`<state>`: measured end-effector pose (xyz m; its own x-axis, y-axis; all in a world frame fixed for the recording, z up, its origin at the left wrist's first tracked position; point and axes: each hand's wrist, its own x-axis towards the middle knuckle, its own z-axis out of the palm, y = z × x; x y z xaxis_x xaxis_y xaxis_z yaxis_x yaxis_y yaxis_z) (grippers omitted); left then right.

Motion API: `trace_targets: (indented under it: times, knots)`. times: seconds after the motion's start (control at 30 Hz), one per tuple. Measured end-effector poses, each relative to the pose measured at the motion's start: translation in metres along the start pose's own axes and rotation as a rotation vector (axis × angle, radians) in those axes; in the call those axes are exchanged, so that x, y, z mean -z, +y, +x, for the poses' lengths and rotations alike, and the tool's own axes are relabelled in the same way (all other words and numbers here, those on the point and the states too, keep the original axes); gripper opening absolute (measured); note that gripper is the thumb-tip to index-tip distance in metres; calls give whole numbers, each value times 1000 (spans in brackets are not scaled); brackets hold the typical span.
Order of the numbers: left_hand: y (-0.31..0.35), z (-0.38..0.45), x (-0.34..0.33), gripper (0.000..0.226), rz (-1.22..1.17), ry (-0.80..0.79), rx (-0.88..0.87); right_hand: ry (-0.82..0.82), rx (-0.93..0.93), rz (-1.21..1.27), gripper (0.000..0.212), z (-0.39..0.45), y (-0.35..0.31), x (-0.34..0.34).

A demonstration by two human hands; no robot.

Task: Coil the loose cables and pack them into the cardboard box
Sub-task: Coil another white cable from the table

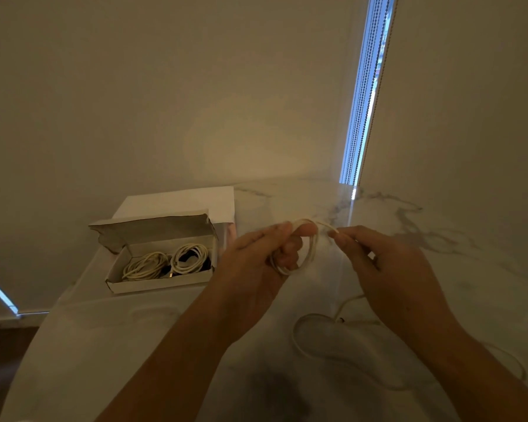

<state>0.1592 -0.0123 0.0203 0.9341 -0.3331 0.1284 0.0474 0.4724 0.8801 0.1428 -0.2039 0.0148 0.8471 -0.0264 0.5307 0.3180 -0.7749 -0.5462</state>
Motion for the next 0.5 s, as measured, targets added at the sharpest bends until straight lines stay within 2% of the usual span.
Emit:
trace_targets:
  times: [0.13, 0.23, 0.5]
  knots:
    - [6, 3, 6, 38, -291, -35, 25, -35, 10, 21, 40, -6, -9, -5]
    - [14, 3, 10, 40, -430, 0, -4, -99, -8, 9, 36, -10, -12, -12]
    - [18, 6, 12, 43, -442, 143, -31, -240, 42, -51, 45, -20, -29, -16]
